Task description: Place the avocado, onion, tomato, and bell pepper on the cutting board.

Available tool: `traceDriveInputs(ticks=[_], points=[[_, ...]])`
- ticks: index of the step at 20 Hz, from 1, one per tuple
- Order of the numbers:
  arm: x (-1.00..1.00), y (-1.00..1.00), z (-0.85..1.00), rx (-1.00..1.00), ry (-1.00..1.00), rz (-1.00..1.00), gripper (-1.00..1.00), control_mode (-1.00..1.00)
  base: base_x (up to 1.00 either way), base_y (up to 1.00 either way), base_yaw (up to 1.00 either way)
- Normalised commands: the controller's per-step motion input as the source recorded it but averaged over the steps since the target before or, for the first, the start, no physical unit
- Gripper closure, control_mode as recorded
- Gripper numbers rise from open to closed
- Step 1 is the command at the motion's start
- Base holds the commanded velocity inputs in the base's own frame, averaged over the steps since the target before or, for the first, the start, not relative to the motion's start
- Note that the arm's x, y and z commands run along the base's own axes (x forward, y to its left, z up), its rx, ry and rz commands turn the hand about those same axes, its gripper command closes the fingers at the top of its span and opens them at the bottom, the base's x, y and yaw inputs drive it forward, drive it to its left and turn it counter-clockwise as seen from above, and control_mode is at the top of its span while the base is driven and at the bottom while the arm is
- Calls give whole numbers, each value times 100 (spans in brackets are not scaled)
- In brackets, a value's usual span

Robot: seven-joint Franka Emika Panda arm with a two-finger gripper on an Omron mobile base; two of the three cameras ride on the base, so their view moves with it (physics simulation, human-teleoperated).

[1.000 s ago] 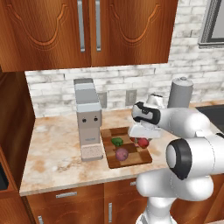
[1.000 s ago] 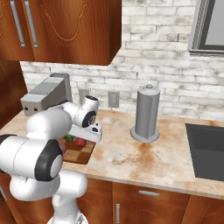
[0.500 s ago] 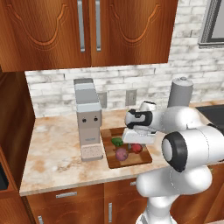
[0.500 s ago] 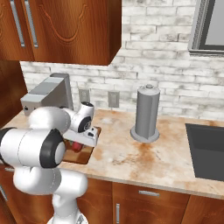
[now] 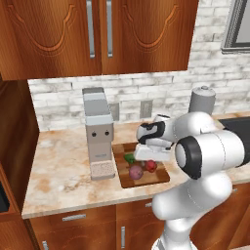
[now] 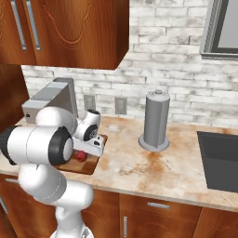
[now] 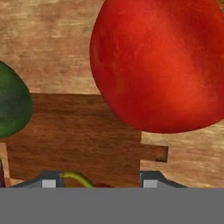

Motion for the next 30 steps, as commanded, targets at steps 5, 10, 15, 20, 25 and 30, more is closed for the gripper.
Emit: traceDriveInputs(ticks=[5, 10, 15, 20, 25, 30], points=[[0, 0, 1, -1, 0, 0, -100, -100, 0, 0, 0], [0, 0, 36, -3, -3, 0, -100, -100, 0, 0, 0], [-19, 0, 73, -4, -4, 0, -100, -100, 0, 0, 0], [-75, -33, 88, 0, -5, -5, -100, -100, 0, 0, 0], [-71, -44, 89, 0, -9, -4, -100, -100, 0, 0, 0], [-27, -18, 63, 0, 0, -6, -100, -100, 0, 0, 0]])
